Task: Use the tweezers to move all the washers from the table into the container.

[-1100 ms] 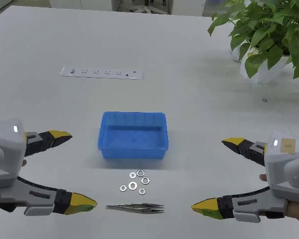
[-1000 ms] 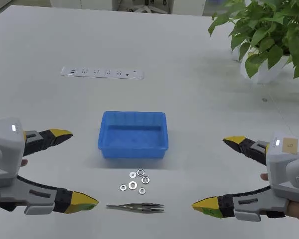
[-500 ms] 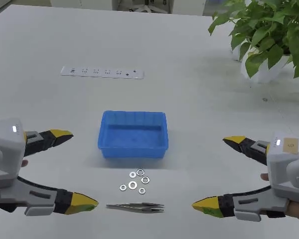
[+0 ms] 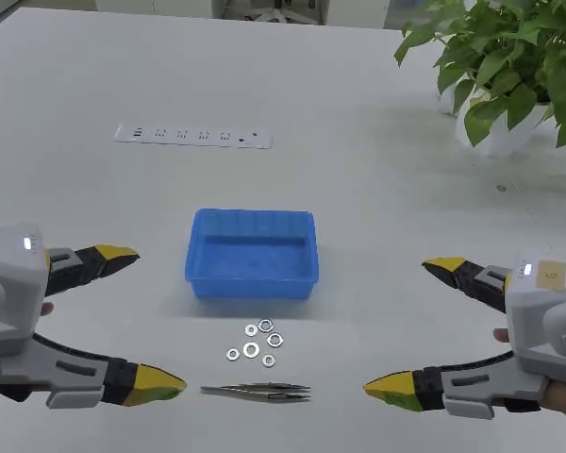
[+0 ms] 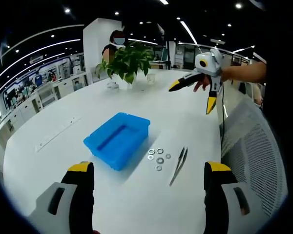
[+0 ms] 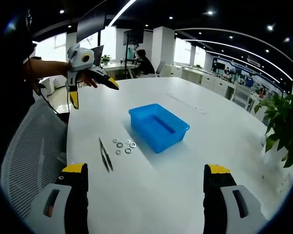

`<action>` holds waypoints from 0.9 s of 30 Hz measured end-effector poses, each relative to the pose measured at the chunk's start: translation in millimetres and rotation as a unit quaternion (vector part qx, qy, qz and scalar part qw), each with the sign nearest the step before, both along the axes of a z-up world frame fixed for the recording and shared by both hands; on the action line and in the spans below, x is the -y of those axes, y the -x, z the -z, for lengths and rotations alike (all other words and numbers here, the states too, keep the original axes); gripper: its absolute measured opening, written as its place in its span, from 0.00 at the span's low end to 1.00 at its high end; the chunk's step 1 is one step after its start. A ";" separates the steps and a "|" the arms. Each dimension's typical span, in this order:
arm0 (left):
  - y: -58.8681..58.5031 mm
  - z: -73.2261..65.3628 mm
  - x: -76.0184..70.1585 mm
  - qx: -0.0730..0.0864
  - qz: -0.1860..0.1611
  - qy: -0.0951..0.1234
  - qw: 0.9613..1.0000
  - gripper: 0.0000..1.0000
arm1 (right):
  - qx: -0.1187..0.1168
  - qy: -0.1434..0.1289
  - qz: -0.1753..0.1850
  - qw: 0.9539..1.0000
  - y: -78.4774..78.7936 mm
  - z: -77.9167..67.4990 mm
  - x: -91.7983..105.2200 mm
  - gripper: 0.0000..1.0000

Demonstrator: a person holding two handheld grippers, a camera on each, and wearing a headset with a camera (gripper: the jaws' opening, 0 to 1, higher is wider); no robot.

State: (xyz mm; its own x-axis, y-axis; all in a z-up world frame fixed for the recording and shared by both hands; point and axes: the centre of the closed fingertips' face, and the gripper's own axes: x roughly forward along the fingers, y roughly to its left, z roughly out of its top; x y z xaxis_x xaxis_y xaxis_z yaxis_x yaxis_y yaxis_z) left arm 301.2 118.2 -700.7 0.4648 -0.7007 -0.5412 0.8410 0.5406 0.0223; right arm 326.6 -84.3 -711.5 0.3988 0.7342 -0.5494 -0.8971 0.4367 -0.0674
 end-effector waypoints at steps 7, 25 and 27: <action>0.1 0.0 0.3 0.000 0.001 0.000 1.000 0.99 | 0.002 0.001 -0.001 1.000 -0.2 -0.4 -0.1 0.99; 0.5 -0.4 0.7 0.001 0.003 -0.002 1.000 0.99 | 0.002 0.000 -0.001 1.000 0.5 -0.8 0.0 0.99; 0.4 -0.2 0.4 0.001 0.003 -0.002 1.000 0.99 | 0.002 -0.001 -0.001 1.000 0.4 -1.1 -0.1 0.99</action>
